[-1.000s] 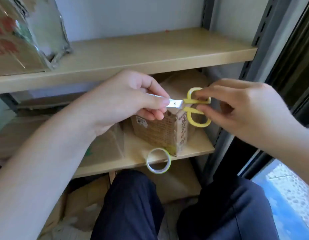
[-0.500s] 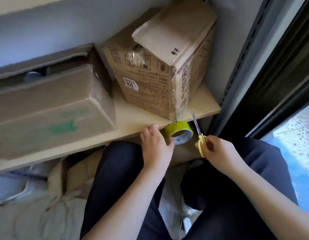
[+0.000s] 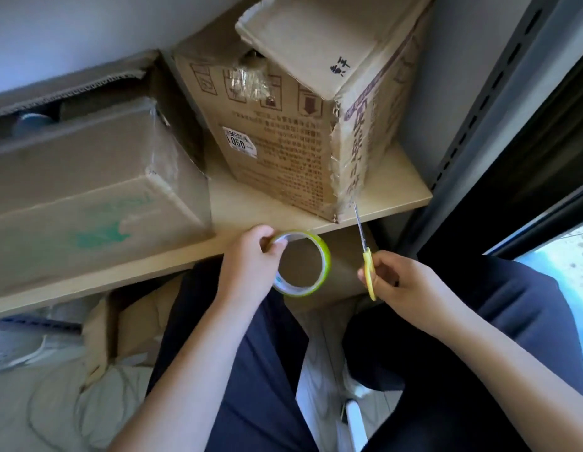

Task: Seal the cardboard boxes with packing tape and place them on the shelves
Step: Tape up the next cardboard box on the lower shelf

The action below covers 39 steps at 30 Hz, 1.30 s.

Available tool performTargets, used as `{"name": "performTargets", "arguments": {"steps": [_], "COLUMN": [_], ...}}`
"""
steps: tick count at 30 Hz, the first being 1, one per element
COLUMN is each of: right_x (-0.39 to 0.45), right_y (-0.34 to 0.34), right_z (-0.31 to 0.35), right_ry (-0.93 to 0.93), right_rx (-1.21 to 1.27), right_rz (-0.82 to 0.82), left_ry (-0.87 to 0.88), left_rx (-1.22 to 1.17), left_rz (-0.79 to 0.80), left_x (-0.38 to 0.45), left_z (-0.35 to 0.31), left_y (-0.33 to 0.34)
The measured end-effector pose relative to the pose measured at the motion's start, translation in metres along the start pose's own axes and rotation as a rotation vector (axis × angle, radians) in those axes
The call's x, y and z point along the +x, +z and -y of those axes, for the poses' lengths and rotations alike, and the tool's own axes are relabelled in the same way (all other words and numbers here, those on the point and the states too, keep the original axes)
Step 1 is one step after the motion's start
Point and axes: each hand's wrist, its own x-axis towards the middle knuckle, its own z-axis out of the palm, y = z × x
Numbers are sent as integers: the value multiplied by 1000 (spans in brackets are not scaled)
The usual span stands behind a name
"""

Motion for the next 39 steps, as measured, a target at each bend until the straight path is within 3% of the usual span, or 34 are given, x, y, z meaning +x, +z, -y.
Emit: {"name": "performTargets", "arguments": {"steps": [4,7,10,14,21,28,33,39], "right_x": [-1,4,12,18,18,18,9,12], "right_y": [8,26,57,90,103,96,90,71], "right_z": [8,23,48,65,51,31,12,9], "right_ry": [27,36,58,50,26,105,224,70], "right_rx": [29,210,521,669,622,534,435,178], "right_rz": [87,32,-58,-90,-61,-46,54,141], "left_ry": [105,199,259,390,503,370,384,437], "left_rx": [241,372,414,466,170,273,394,701], "left_rz": [76,154,83,-80,-220,149,140,75], "left_x": [41,66,82,79,37,35,32,25], "left_z": [-7,-19,-21,-16,-19,-30,-28,-41], "left_y": [-45,-56,-50,-34,-21,0,-1,-16]}}
